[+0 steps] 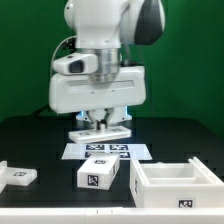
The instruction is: Assemble cabinet
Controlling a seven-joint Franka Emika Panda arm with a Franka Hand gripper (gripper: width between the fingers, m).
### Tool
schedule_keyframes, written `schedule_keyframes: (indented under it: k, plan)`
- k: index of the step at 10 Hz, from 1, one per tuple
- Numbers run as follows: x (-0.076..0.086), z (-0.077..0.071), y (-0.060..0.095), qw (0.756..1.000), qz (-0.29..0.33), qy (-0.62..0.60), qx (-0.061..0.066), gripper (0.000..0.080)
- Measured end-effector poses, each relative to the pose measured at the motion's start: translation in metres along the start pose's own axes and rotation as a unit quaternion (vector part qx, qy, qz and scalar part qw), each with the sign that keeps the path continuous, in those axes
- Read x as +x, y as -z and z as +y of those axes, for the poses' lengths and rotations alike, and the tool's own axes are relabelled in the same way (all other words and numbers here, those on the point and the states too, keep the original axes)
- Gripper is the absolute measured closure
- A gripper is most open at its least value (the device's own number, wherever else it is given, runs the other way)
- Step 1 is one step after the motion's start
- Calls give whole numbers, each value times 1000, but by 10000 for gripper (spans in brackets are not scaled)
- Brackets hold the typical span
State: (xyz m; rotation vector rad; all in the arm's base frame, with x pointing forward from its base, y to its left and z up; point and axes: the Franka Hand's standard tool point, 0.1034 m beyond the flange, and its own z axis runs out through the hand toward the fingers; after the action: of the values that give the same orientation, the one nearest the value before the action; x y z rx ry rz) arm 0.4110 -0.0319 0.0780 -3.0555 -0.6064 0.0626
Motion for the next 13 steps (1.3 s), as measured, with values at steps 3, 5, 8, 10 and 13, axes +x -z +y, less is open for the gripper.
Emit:
schedule_keyframes:
  k: [3, 5, 8, 10, 13]
  plan:
    - [19, -37, 1, 1000, 28, 9, -10, 735]
    - [15, -34, -1, 1000, 22, 14, -8, 735]
    - [36, -56, -4, 990, 28, 138, -29, 735]
    - [50, -86, -11, 982, 16, 186, -33, 735]
    - [48, -82, -12, 982, 15, 185, -33, 735]
